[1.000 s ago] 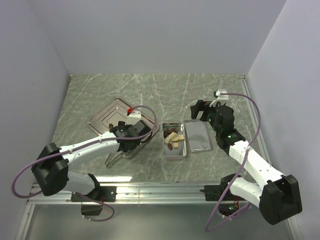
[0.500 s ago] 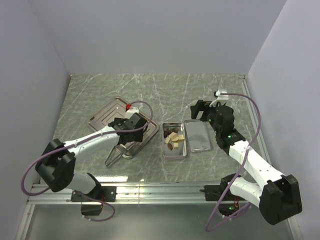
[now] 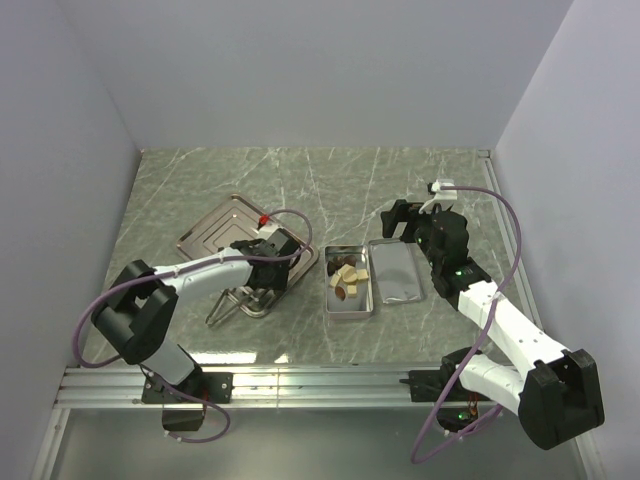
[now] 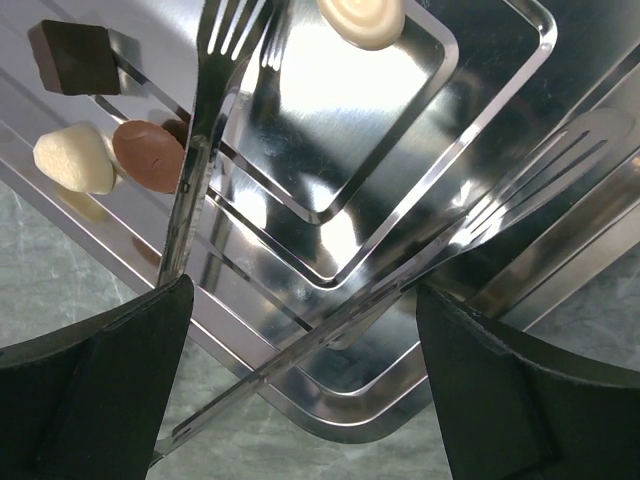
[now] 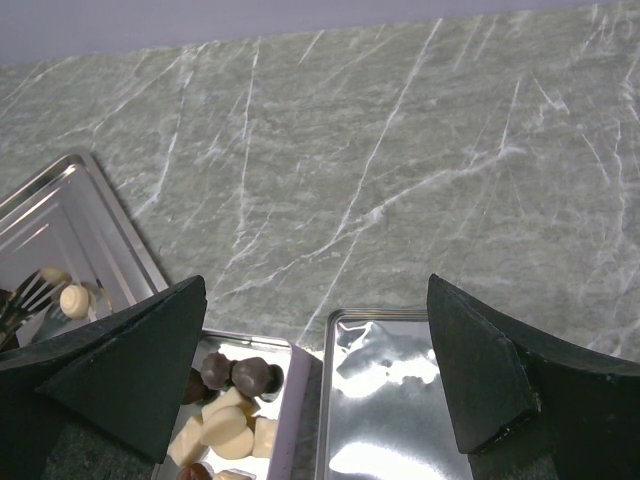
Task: Pack the chocolate
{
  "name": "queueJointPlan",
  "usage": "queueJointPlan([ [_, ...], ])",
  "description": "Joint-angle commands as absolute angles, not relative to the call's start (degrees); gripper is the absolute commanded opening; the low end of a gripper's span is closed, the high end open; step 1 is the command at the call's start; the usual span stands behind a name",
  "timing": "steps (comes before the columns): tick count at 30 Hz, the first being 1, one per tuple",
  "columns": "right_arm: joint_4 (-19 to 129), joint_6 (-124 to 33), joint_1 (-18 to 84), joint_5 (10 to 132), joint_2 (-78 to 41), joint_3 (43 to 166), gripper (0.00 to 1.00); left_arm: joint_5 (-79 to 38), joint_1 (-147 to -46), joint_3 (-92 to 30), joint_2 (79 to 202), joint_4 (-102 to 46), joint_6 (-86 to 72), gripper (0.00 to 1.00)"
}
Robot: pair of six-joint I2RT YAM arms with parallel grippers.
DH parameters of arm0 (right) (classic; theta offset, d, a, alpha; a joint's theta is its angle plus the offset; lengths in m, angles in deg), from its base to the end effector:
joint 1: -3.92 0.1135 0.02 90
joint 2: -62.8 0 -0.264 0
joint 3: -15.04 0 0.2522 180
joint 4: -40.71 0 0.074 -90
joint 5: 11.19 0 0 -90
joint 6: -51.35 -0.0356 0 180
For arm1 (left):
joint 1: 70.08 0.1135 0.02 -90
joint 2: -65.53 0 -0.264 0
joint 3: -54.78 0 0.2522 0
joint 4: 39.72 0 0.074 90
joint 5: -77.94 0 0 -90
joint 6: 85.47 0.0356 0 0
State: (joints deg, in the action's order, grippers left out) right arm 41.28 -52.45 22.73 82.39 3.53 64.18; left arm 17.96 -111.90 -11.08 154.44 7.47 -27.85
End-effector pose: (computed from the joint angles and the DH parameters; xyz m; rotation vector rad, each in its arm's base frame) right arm 0.2288 0.0756 0.2757 -0.0316 1.7707 0.3588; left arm 0.2224 -0.1751 0.1801 0.0909 2.5447 0.2767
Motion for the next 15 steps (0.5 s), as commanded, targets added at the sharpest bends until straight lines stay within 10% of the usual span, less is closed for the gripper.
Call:
queueJointPlan([
  [1,40.23,-51.74,22.55,82.59,3.91,66.5,0.97,20.02,-111.65,-12.95,153.34,7.09,-28.35,0.99],
  [15,40.32,-51.74,22.55,82.68,3.56,66.77,0.97,12.55,-111.65,-11.54,156.32,3.84,-25.71,0.68],
])
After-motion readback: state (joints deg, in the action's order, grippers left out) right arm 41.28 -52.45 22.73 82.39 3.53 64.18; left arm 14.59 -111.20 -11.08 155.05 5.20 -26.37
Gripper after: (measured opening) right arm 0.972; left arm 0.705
